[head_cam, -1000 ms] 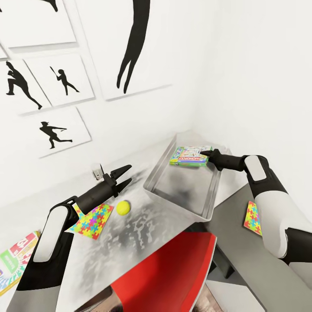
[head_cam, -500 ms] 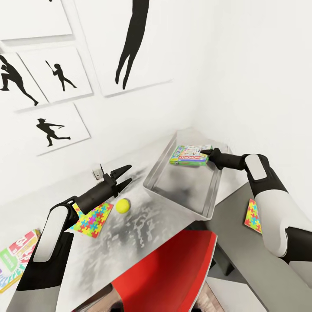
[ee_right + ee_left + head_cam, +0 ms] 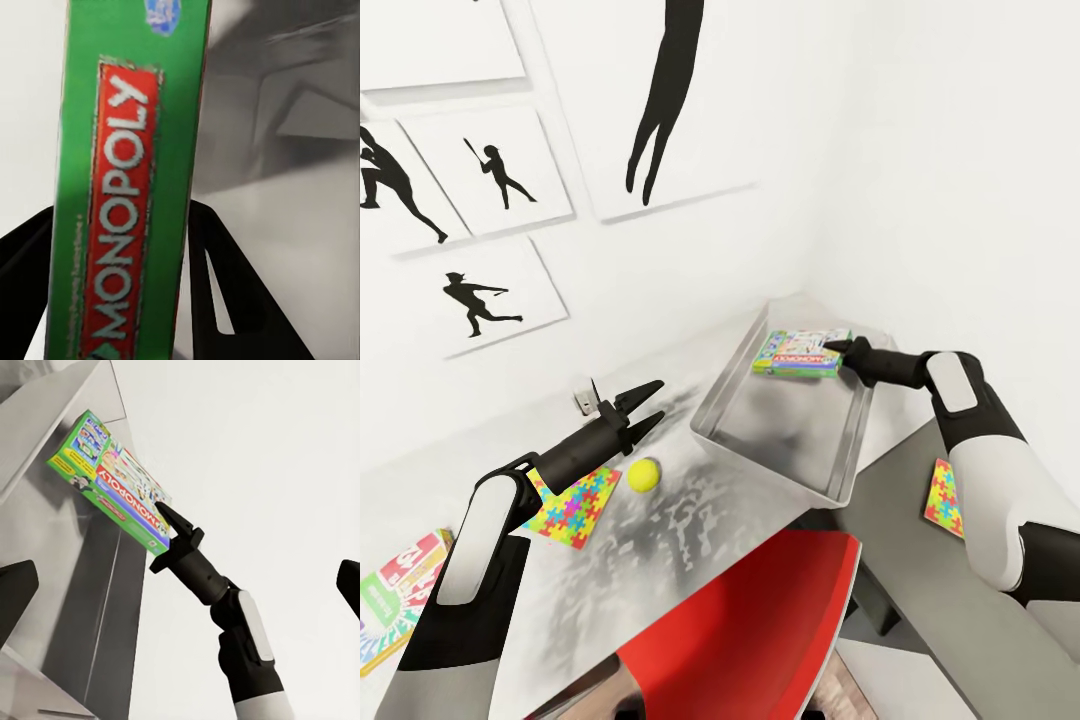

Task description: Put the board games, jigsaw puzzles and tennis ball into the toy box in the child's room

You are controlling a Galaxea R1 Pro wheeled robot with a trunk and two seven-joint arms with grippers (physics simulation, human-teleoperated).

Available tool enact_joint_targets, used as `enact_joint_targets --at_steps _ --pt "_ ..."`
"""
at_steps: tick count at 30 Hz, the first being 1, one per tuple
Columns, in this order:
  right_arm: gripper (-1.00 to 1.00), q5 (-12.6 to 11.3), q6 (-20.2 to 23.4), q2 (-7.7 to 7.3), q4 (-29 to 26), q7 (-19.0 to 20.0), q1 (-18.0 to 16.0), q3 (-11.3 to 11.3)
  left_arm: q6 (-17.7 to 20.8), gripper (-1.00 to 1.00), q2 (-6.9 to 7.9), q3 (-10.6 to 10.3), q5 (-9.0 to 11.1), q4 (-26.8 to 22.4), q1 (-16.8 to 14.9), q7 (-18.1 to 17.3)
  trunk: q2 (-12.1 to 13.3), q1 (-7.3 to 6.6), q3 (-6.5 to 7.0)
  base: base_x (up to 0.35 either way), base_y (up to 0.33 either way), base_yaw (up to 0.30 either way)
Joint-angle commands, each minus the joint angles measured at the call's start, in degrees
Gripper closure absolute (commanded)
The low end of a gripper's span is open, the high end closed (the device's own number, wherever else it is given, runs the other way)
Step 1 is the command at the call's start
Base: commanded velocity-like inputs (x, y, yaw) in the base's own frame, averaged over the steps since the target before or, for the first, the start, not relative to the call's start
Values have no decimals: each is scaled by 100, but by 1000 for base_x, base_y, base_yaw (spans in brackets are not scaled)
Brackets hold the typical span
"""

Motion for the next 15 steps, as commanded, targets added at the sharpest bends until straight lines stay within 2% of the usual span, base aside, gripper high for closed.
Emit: enact_joint_targets --at_steps 1,15 --pt "100 62 28 3 -10 50 -6 -21 26 -100 -1 7 -31 1 -4 -34 -9 3 -8 0 0 0" --pt "100 64 18 3 -56 36 -10 -21 26 -100 -1 7 -31 1 -4 -34 -9 3 -13 0 0 0"
